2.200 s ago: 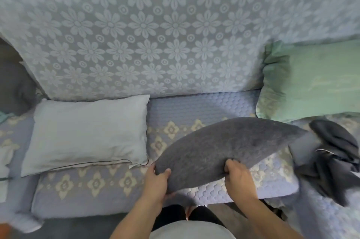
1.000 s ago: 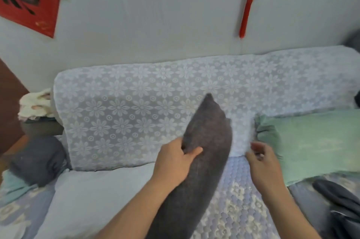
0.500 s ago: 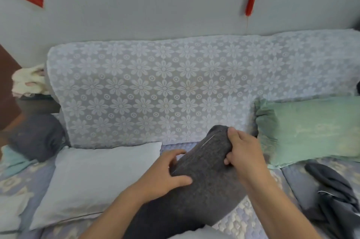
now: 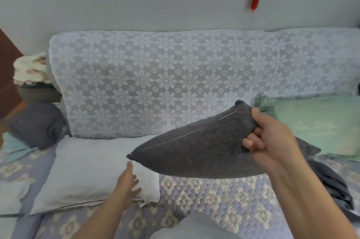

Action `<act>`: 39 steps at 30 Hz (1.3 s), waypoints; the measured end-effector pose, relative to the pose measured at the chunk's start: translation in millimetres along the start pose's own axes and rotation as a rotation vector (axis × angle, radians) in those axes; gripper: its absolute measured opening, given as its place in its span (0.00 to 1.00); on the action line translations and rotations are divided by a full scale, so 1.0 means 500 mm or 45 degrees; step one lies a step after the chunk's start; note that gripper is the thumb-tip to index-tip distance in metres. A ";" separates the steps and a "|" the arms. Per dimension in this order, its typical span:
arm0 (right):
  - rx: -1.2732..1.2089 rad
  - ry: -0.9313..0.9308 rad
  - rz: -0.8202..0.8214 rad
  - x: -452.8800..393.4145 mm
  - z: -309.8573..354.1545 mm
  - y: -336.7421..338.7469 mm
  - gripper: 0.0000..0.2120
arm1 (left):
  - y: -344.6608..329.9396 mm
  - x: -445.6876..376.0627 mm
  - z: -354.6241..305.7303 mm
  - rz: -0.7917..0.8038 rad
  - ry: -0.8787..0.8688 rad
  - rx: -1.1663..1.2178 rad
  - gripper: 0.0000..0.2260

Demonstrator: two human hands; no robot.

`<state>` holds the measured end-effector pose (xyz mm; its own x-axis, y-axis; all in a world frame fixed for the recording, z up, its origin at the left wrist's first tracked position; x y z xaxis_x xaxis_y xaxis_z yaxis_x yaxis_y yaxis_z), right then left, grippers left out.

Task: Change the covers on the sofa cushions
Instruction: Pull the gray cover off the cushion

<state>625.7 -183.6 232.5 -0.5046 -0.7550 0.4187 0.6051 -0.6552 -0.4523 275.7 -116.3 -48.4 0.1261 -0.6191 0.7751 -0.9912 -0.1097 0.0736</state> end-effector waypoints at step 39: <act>1.599 0.153 0.821 0.027 -0.222 0.045 0.07 | -0.261 0.398 -0.138 0.456 -1.031 -1.027 0.09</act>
<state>564.0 -211.3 140.4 0.0561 -0.9479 0.3137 0.8510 0.2097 0.4815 427.5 -171.6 139.6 -0.4608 -0.8563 0.2333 -0.6776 0.5092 0.5306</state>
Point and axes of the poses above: each hand's wrist, its own x-axis away from the middle knuckle, its own y-axis out of the back of the hand, z = x × y, the point moved 7 cm from there along -x, towards the middle knuckle, and after that the axes turned 6 degrees about -x, right-handed, at the moved point
